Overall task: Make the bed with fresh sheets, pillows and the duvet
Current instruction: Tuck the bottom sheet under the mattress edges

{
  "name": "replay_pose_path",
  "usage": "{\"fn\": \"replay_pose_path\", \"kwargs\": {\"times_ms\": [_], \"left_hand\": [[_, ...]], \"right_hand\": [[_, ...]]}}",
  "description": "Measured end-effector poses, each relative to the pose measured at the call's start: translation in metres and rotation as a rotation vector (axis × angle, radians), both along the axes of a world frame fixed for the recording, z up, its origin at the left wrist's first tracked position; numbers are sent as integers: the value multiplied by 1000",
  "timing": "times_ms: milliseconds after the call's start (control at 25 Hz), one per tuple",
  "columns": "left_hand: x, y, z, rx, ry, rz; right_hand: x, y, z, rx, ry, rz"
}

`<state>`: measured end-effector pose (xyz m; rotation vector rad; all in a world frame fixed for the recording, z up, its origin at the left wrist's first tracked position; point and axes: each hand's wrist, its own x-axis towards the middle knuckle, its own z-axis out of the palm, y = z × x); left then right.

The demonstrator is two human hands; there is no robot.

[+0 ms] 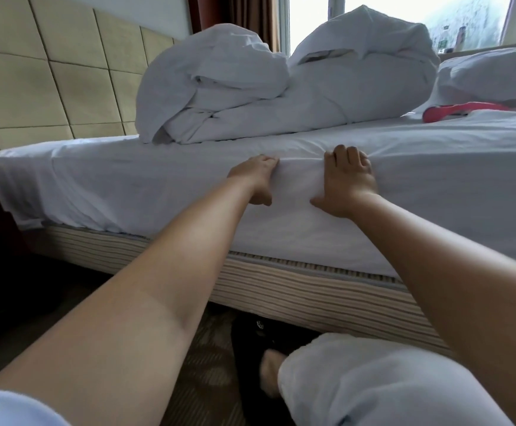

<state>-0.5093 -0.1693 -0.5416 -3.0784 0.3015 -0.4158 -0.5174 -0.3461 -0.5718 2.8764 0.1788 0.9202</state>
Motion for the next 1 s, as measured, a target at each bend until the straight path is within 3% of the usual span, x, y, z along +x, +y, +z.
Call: {"fn": "replay_pose_path", "kwargs": {"times_ms": [200,520,720,840,1000], "left_hand": [[-10,21,17,-79,68,-15],[30,181,1,-183,90,97],[95,290,-14,-83,-175,73],[127,351,-17,-16,-317,35],[136,376,-14,-23,-356,-66]], "right_hand": [[1,30,16,-24,118,15],[67,190,19,-127,114,257],[121,311,9,-155,-74,285],[145,324,6,-155,-348,233],[154,346,6,-250,-460,230]]}}
